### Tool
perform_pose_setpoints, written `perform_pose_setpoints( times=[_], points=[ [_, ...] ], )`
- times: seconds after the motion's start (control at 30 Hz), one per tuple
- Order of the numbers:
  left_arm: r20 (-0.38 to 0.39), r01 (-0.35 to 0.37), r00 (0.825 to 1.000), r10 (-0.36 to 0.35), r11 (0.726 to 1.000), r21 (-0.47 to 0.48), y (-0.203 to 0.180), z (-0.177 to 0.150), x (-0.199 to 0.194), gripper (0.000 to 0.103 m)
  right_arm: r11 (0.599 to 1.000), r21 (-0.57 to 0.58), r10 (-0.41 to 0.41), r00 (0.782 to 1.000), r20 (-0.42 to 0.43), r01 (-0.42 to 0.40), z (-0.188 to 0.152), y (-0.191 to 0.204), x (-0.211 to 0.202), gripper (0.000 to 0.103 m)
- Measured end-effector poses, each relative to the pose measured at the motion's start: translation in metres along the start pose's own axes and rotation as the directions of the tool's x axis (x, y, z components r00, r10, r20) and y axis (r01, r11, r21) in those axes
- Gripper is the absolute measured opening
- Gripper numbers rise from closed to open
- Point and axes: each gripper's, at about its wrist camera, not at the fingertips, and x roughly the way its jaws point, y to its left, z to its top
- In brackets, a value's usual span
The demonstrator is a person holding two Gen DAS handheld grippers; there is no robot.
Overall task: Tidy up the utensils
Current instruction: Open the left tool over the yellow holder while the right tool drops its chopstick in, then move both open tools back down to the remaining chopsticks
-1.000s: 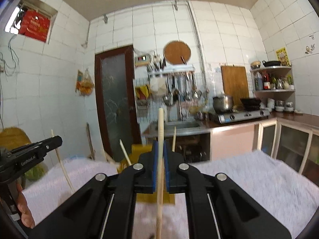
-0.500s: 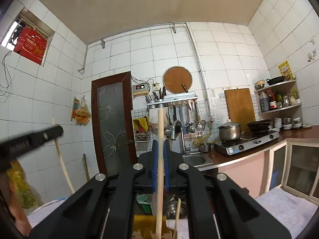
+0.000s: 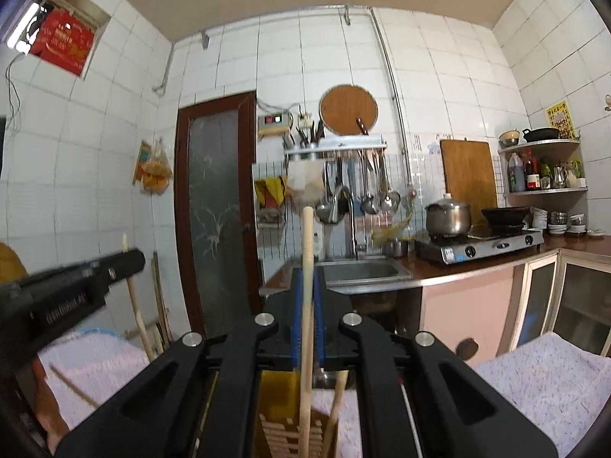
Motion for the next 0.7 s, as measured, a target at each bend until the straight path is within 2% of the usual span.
perform_pose_setpoints(
  times=[0.1,0.13,0.17,0.2,0.23,0.37,0.43,0.5,0.57,0.7],
  points=[
    [-0.033,0.000,0.999,0.000,1.000,-0.012,0.008,0.000,-0.004,0.005,1.000,-0.014,-0.004,0.999,-0.042,0.003,-0.004,-0.001,-0.008,0.007],
    [-0.043,0.000,0.999,0.000,1.000,-0.017,0.010,0.000,-0.008,0.010,1.000,-0.020,-0.008,0.998,-0.057,0.007,-0.003,-0.001,-0.010,0.009],
    [-0.056,-0.002,0.998,0.000,1.000,-0.031,0.014,0.002,-0.013,0.015,1.000,-0.026,-0.014,0.997,-0.072,0.012,-0.002,-0.002,-0.012,0.023],
    [-0.065,-0.004,0.998,0.001,0.999,-0.043,0.017,0.004,-0.019,0.033,0.999,-0.029,-0.025,0.995,-0.101,0.022,0.001,-0.003,-0.017,0.036],
    [-0.070,-0.006,0.998,0.002,0.998,-0.057,0.020,0.005,-0.025,0.049,0.999,-0.025,-0.029,0.994,-0.108,0.027,0.002,-0.003,-0.021,0.057],
    [-0.095,-0.036,0.995,0.029,0.997,-0.074,0.034,0.008,-0.062,0.065,0.998,-0.038,-0.062,0.989,-0.134,0.057,0.013,-0.003,-0.053,0.059],
    [-0.134,-0.042,0.990,0.031,0.996,-0.079,0.039,0.003,-0.080,0.080,0.997,-0.042,-0.075,0.983,-0.165,0.069,0.015,-0.003,-0.071,0.062],
    [-0.160,-0.062,0.986,0.049,0.995,-0.081,0.044,-0.004,-0.096,0.090,0.995,-0.051,-0.093,0.974,-0.205,0.085,0.013,-0.001,-0.089,0.065],
    [-0.203,-0.082,0.977,0.066,0.994,-0.072,0.047,-0.017,-0.110,0.092,0.993,-0.062,-0.110,0.959,-0.260,0.097,0.004,0.001,-0.102,0.066],
    [-0.307,-0.105,0.949,0.077,0.992,-0.076,0.051,-0.053,-0.124,0.097,0.991,-0.075,-0.134,0.911,-0.390,0.113,-0.028,0.007,-0.125,0.066]
  ],
)
